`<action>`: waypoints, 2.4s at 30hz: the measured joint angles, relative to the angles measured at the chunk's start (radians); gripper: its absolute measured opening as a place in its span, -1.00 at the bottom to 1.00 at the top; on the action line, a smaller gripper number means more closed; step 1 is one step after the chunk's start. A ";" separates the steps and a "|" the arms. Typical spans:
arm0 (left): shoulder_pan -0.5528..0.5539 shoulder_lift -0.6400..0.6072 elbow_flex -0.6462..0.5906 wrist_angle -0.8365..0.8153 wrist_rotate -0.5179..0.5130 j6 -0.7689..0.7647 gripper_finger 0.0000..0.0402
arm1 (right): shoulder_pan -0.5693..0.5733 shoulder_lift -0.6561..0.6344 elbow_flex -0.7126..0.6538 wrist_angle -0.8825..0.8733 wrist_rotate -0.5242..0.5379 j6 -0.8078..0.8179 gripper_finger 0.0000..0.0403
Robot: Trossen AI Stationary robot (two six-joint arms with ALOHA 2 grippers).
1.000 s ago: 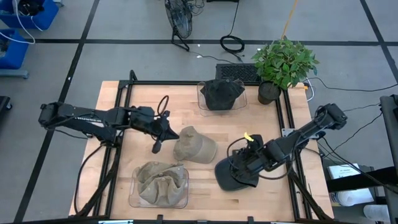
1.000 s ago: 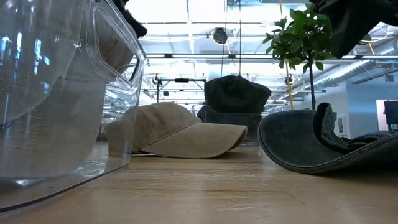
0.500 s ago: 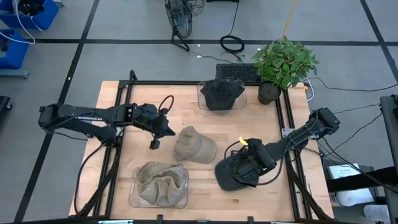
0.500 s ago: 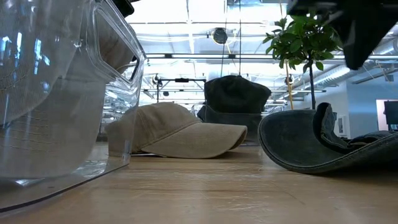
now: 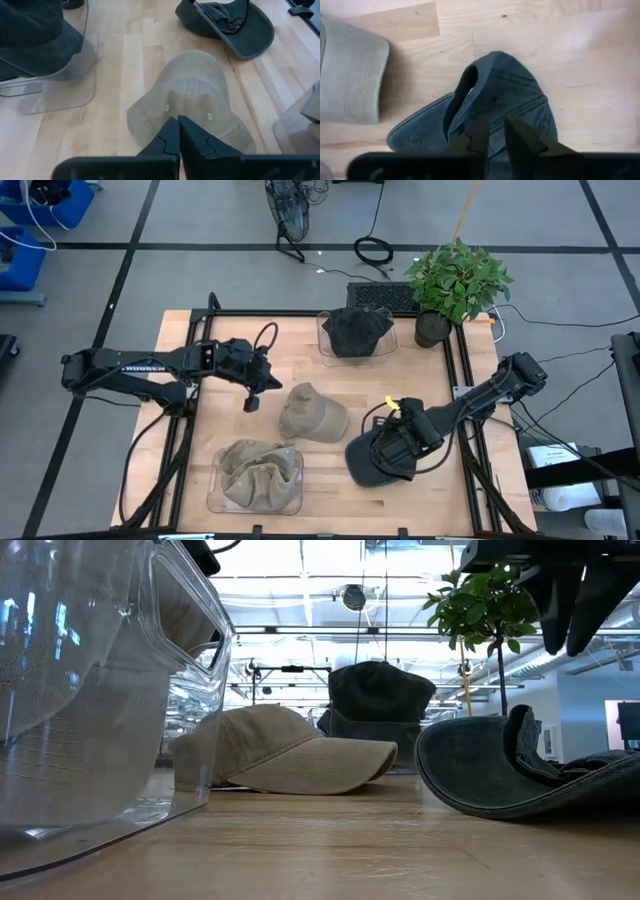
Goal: Pick & Place hat
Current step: Put the dark gray cap into the top transparent bin
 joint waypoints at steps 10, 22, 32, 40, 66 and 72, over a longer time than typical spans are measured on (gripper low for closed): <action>0.007 0.000 0.000 0.000 0.000 -0.002 -0.94 | -0.006 -0.002 -0.034 0.045 0.048 0.030 -0.07; 0.007 0.000 0.000 0.000 0.000 -0.002 -0.93 | -0.126 -0.001 -0.237 0.364 0.027 -0.024 0.41; 0.007 0.000 0.000 0.000 0.000 -0.011 -0.88 | -0.174 -0.001 -0.350 0.485 -0.176 -0.103 0.10; 0.007 0.000 0.000 0.005 0.000 -0.006 -0.98 | -0.174 -0.001 -0.364 0.530 -0.209 -0.214 -0.86; 0.006 0.000 0.000 0.237 -0.133 -0.013 -0.96 | -0.355 -0.522 -0.352 0.983 0.269 -1.535 -0.99; 0.007 0.000 0.000 0.329 -0.275 -0.040 -0.98 | -0.638 -0.524 -0.350 1.213 -0.155 -1.848 -1.00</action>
